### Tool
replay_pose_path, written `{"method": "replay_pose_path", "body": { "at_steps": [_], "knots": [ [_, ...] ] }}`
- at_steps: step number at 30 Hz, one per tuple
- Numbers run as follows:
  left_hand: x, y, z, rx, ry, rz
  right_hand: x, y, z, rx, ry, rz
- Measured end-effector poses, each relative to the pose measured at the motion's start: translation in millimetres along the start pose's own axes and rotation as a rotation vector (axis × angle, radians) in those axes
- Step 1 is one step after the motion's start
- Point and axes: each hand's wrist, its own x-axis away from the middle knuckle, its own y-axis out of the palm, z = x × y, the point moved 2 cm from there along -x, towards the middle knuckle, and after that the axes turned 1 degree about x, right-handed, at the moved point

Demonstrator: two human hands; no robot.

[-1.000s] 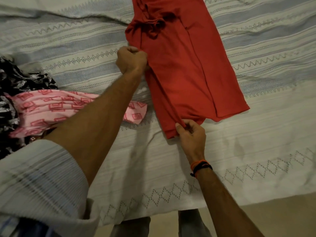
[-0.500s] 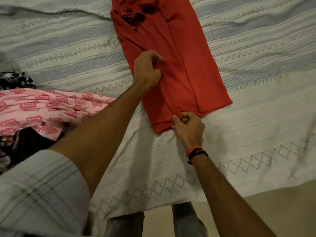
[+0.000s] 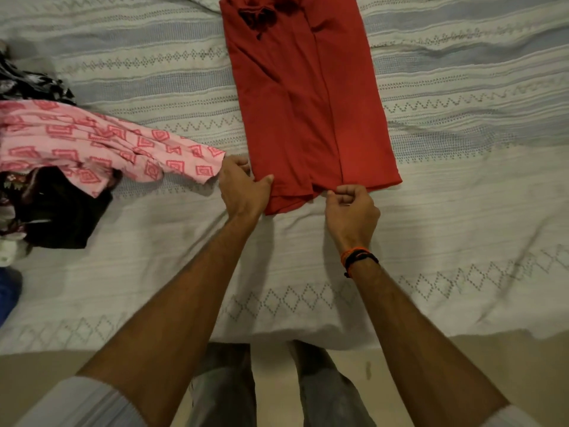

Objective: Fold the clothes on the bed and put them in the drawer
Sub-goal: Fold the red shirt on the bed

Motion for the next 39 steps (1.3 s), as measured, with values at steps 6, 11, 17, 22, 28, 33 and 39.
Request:
{"method": "replay_pose_path", "body": {
  "at_steps": [6,11,17,22,28,33,39],
  "knots": [
    [17,4,1,0.048,-0.258,-0.001,-20,-23,6,0.067,-0.079,0.05],
    [23,11,-3,0.195,-0.445,-0.131,-46,-41,19,0.275,-0.103,0.156],
    [38,21,11,0.612,-0.498,-0.013,-73,-48,19,0.05,0.096,0.039],
    [45,23,5,0.786,-0.59,0.05,-73,-51,19,-0.648,0.311,-0.048],
    [46,12,-17,0.122,-0.44,0.074,-59,-53,28,-0.48,0.273,0.094],
    [58,1,4,-0.26,-0.077,0.128,-57,-53,28,0.081,-0.065,0.136],
    [59,18,3,-0.39,0.449,-0.107,-49,-35,12,0.282,-0.525,-0.093]
  ]
}}
